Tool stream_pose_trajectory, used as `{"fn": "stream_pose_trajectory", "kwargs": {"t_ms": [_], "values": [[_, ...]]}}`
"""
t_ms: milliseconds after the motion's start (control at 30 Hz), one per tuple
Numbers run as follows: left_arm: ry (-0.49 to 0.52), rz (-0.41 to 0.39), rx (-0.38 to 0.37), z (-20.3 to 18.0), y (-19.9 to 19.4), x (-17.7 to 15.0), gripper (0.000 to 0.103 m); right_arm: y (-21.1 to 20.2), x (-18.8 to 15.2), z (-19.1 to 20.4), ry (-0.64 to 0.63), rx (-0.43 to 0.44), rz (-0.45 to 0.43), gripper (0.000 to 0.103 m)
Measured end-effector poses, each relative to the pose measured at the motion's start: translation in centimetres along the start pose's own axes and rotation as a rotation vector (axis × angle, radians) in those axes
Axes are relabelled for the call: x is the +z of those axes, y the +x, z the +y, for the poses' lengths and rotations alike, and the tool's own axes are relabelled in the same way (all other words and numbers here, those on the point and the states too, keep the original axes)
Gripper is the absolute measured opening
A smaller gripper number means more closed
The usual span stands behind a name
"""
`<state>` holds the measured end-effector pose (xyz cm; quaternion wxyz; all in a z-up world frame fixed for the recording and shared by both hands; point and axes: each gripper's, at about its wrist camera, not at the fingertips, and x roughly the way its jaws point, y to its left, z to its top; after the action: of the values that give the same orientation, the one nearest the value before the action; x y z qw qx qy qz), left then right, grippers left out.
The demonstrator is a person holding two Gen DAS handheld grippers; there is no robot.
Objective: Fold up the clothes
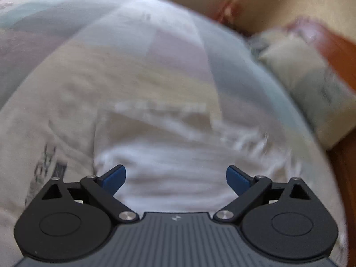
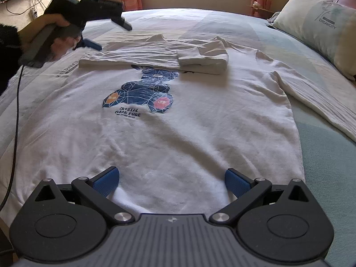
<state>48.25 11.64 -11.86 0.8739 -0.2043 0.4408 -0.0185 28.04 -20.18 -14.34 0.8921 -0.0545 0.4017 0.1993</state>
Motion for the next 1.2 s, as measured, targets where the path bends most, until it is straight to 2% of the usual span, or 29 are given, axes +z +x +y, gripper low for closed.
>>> {"fn": "stream_pose_trajectory", "kwargs": {"t_ms": [67, 200, 233, 300, 400, 467, 567, 700, 800, 867, 967, 1100, 1200], "values": [[0.004, 0.07, 0.033, 0.3, 0.7, -0.9, 0.095, 0.0, 0.0, -0.1, -0.002, 0.002, -0.002, 0.103], [-0.011, 0.068, 0.029, 0.0, -2.0, -2.1, 0.096, 0.0, -0.1, -0.2, 0.001, 0.011, -0.001, 0.103], [0.012, 0.054, 0.03, -0.3, -2.9, -2.5, 0.096, 0.1, -0.1, -0.2, 0.0, 0.01, 0.0, 0.103], [0.085, 0.026, 0.061, -1.4, -4.5, -3.5, 0.096, 0.1, -0.1, -0.1, -0.001, 0.006, 0.0, 0.103], [0.246, -0.026, 0.115, -3.6, -6.3, -6.1, 0.097, 0.1, -0.4, 0.0, -0.011, 0.0, -0.011, 0.103], [0.373, -0.064, 0.131, -4.8, -7.4, -8.7, 0.097, 0.1, -0.6, 0.1, -0.012, -0.006, -0.022, 0.103], [0.504, -0.127, 0.136, -5.7, -8.3, -11.5, 0.097, 0.1, -0.8, 0.3, -0.01, -0.015, -0.046, 0.103], [0.609, -0.206, 0.092, -6.1, -9.5, -13.4, 0.097, 0.1, -1.5, 0.3, -0.022, -0.017, -0.1, 0.103], [0.611, -0.226, 0.012, -5.5, -9.7, -14.1, 0.098, 0.1, -1.5, 0.4, -0.02, -0.019, -0.11, 0.103], [0.604, -0.217, -0.043, -4.4, -9.3, -14.4, 0.098, 0.0, -1.2, 0.5, -0.018, -0.027, -0.097, 0.103], [0.606, -0.186, -0.06, -3.0, -9.2, -14.5, 0.098, -0.5, -0.4, 0.8, -0.02, -0.047, -0.081, 0.103], [0.64, -0.239, -0.088, -0.8, -10.7, -14.5, 0.098, -0.9, 2.5, 1.4, -0.082, -0.094, -0.099, 0.103], [0.687, -0.212, -0.164, 0.1, -11.0, -15.0, 0.099, 0.1, 6.8, 2.0, -0.129, -0.099, -0.075, 0.103]]}}
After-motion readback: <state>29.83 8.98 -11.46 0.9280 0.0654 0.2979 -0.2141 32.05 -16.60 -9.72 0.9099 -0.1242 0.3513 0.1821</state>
